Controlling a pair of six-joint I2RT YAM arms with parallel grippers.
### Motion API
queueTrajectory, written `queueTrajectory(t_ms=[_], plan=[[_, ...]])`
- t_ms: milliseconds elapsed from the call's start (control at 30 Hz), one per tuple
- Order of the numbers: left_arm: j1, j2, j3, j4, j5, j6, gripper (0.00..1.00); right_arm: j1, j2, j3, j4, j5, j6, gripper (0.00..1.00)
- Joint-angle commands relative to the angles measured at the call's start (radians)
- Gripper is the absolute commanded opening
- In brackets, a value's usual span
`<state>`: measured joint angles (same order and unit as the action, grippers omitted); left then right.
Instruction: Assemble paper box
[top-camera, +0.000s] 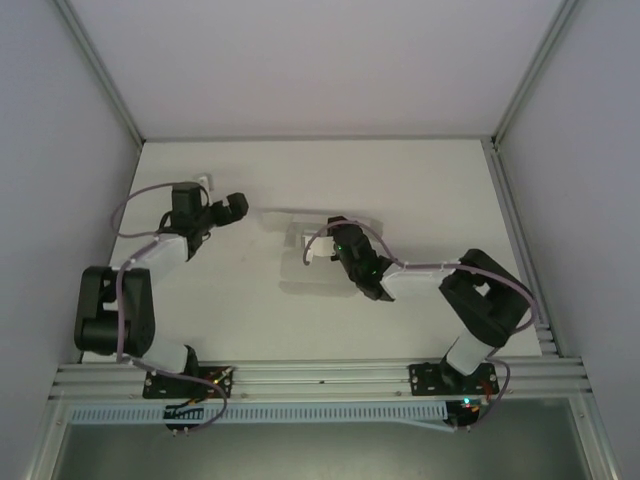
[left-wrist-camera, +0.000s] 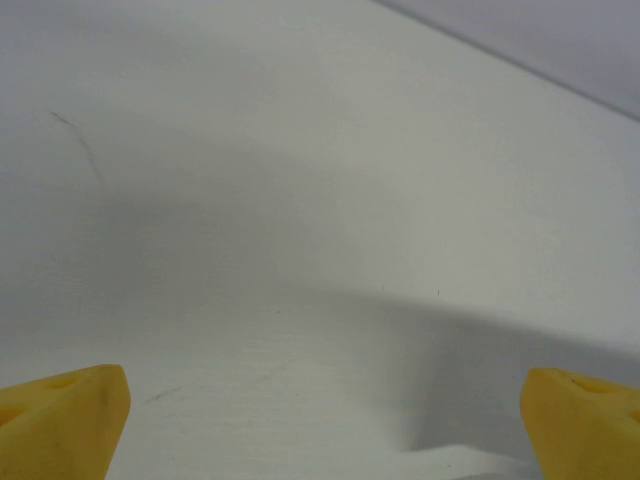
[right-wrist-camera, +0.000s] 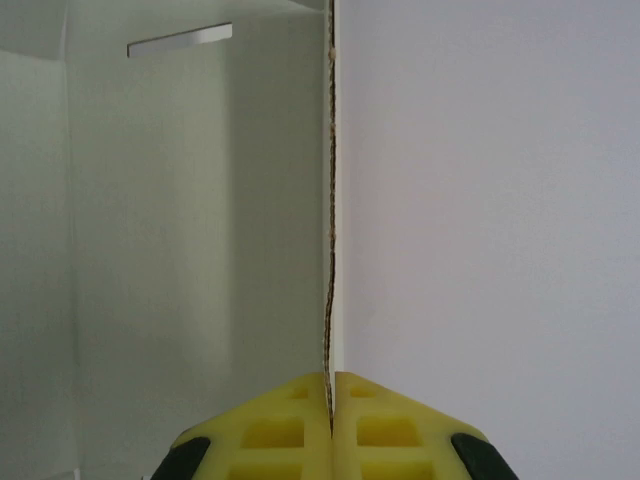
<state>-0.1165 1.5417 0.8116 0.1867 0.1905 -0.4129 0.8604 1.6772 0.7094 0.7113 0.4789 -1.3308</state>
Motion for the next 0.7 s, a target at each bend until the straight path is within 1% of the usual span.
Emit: queueTrajectory(t_ms=[0, 100, 167, 267, 433, 533, 667], plan=[[0.005, 0.062, 0.036, 0.02, 0.118, 0.05, 1.0, 0.008, 0.047, -0.035, 0.202, 0.038, -0.087, 0.0], [0.0, 0.107, 0.042, 0.036, 0.179, 0.068, 1.0, 0.008, 0.046, -0.028, 0.154, 0.028, -0.022, 0.0], [-0.01, 0.134, 0.06, 0.014, 0.201, 0.09, 1.0, 0.008, 0.042, -0.029, 0.142, 0.021, 0.005, 0.0], [-0.039, 0.163, 0.089, -0.028, 0.206, 0.138, 1.0, 0.008, 0.04, -0.034, 0.147, 0.019, 0.021, 0.0], [-0.082, 0.193, 0.11, -0.042, 0.218, 0.206, 0.99, 0.007, 0.025, -0.027, 0.108, 0.017, 0.05, 0.0], [-0.091, 0.187, 0.098, -0.022, 0.275, 0.225, 0.95, 0.007, 0.018, -0.023, 0.094, 0.019, 0.065, 0.0], [-0.095, 0.151, 0.047, 0.044, 0.363, 0.215, 0.91, 0.006, 0.014, -0.023, 0.084, 0.023, 0.078, 0.0]])
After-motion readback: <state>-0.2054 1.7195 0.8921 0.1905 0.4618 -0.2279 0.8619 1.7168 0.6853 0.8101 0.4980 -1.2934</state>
